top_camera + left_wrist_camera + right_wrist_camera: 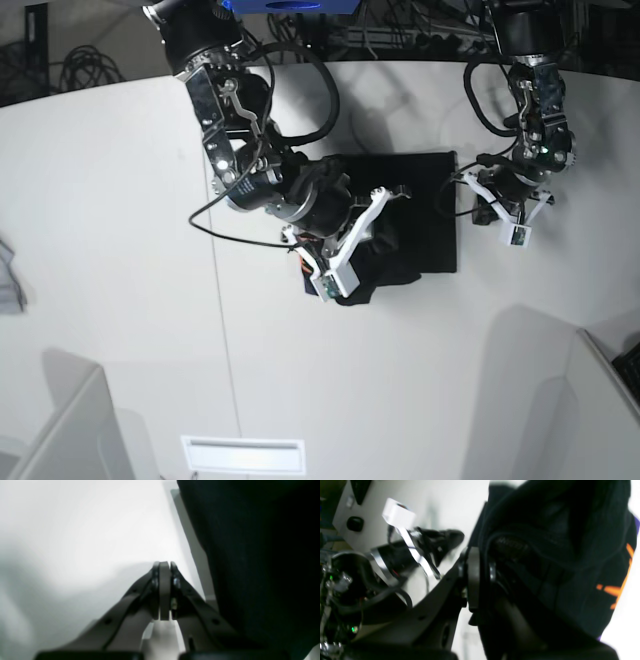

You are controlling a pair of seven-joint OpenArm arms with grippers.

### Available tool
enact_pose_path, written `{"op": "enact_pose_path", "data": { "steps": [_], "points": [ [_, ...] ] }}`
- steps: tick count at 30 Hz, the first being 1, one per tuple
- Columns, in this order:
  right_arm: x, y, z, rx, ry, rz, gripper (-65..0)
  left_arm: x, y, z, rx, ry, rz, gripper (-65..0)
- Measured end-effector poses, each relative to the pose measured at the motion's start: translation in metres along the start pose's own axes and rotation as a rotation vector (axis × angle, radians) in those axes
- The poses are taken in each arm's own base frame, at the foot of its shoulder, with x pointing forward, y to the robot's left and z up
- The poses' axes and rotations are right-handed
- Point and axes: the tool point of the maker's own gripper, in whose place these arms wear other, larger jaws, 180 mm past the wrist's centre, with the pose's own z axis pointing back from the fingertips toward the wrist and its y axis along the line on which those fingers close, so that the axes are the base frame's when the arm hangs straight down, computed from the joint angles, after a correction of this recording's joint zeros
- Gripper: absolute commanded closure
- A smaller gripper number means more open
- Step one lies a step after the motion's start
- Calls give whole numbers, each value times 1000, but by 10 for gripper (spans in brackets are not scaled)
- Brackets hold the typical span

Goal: Fold the T-shirt properly
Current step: 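Fold the held end with the right gripper over onto the left-folded part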

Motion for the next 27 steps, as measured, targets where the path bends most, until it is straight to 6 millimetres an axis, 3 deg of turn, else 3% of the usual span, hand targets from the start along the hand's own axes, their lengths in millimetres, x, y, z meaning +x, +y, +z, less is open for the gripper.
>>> {"op": "enact_pose_path", "data": {
  "steps": [5, 10, 22, 27],
  "points": [
    [-17, 7, -21, -3, 38, 8, 0, -1, 0, 0, 0, 1, 0, 0],
    [-21, 20, -38, 14, 46, 47, 0, -4, -1, 2, -3, -6, 3, 0],
    [-35, 10, -56, -17, 72, 24, 0, -9, -2, 4, -7, -9, 9, 0],
    [-37, 37, -61, 36, 69, 95, 0, -9, -2, 4, -7, -10, 10, 0]
  ]
}}
